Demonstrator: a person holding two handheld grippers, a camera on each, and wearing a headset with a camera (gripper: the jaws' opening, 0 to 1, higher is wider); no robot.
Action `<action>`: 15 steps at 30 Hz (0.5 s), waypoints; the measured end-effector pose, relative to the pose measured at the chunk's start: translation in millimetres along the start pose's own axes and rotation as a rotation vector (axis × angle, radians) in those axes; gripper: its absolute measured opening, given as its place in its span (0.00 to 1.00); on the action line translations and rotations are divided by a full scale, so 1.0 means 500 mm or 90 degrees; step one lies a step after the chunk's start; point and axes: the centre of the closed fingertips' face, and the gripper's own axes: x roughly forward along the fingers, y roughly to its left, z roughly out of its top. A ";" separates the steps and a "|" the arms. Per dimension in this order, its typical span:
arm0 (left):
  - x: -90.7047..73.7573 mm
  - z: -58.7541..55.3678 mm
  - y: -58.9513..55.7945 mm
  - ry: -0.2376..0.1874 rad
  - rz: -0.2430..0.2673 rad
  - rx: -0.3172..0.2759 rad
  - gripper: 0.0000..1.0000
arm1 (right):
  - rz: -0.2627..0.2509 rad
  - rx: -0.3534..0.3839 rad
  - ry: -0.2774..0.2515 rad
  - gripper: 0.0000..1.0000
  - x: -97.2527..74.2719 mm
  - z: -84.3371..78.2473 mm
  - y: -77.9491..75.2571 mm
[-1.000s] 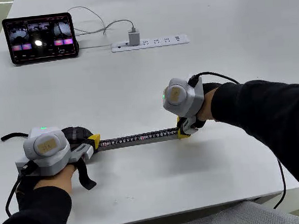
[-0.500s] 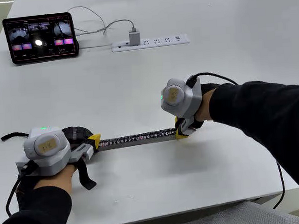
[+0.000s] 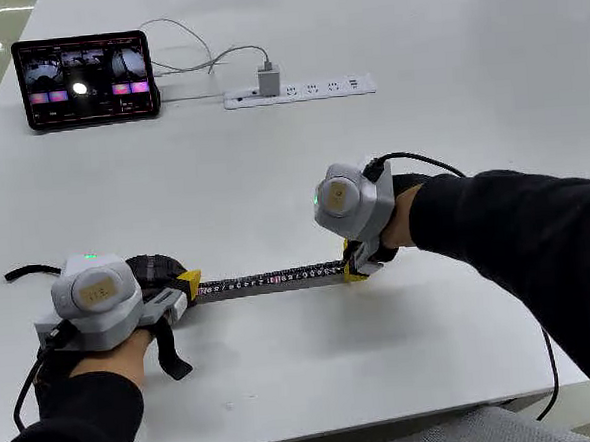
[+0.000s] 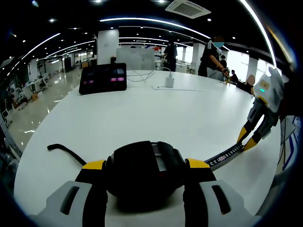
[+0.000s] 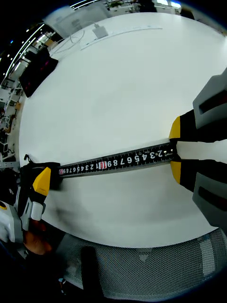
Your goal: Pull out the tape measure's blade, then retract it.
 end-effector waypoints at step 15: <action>0.002 0.000 0.002 0.001 -0.001 0.001 0.60 | 0.001 0.003 -0.006 0.09 0.002 0.010 0.002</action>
